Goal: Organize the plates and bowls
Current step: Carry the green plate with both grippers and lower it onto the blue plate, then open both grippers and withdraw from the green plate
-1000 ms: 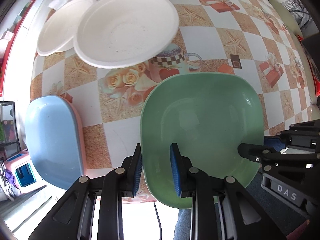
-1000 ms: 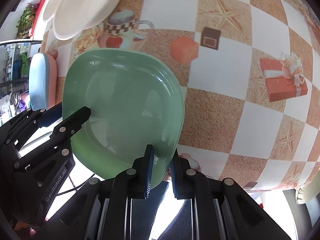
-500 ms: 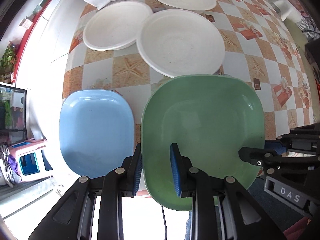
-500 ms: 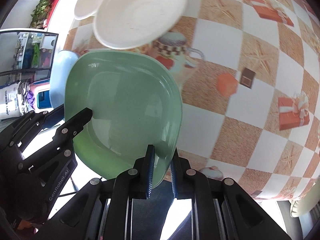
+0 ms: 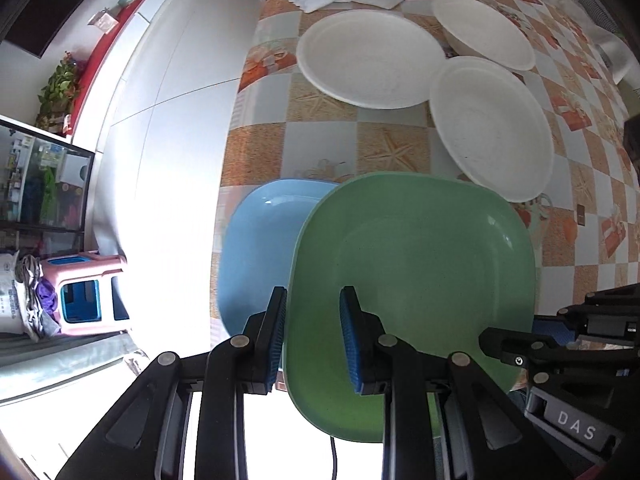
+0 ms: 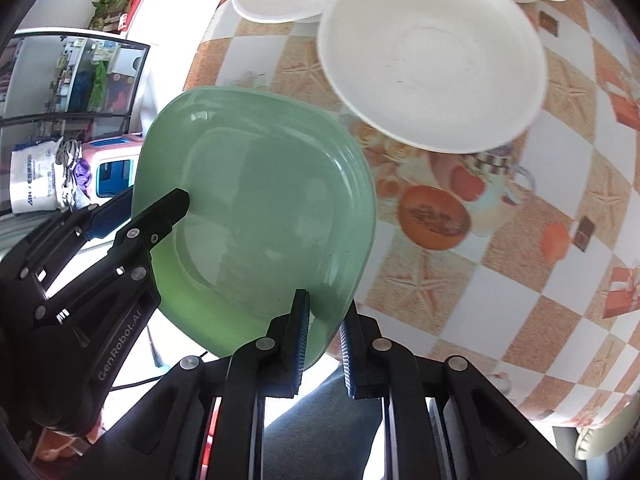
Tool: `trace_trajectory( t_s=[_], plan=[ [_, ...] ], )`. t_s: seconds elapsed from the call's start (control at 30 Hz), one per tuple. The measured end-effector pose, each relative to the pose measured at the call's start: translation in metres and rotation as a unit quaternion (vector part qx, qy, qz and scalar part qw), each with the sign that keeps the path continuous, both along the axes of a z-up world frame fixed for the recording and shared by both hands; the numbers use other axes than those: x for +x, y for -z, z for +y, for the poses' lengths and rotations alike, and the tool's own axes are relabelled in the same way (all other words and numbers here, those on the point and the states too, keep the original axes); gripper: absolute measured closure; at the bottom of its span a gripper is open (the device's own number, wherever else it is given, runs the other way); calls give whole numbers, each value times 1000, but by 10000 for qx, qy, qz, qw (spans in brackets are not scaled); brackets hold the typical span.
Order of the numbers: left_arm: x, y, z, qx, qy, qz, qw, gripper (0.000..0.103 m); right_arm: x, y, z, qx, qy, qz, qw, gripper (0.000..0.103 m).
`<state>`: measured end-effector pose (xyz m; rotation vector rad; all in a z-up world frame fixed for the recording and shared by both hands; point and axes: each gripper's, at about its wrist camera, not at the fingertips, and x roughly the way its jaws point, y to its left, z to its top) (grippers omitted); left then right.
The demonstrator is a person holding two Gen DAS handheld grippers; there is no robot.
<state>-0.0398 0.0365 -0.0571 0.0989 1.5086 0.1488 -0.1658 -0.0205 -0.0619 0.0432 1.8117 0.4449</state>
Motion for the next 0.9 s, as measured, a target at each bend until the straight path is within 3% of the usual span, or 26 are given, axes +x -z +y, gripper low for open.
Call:
trace_trajectory(
  t_s=[0.3, 0.7, 0.77, 0.83, 0.9],
  plan=[
    [1, 34, 49, 102, -454, 55, 9989, 75, 3, 11, 41, 111, -98, 145, 9998, 85],
    [8, 50, 57, 199, -437, 43, 9988, 71, 2, 26, 62, 26, -265, 117, 9996, 85],
    [9, 51, 55, 316, -384, 69, 9987, 65, 2, 23, 62, 35, -332, 34, 9994, 85],
    [10, 50, 55, 480, -382, 69, 9981, 46, 2, 22, 66, -11, -441, -68, 9990, 85],
    [9, 46, 57, 551, -429, -24, 9976, 34, 4, 22, 73, -35, -471, -139, 9988, 85]
  ],
)
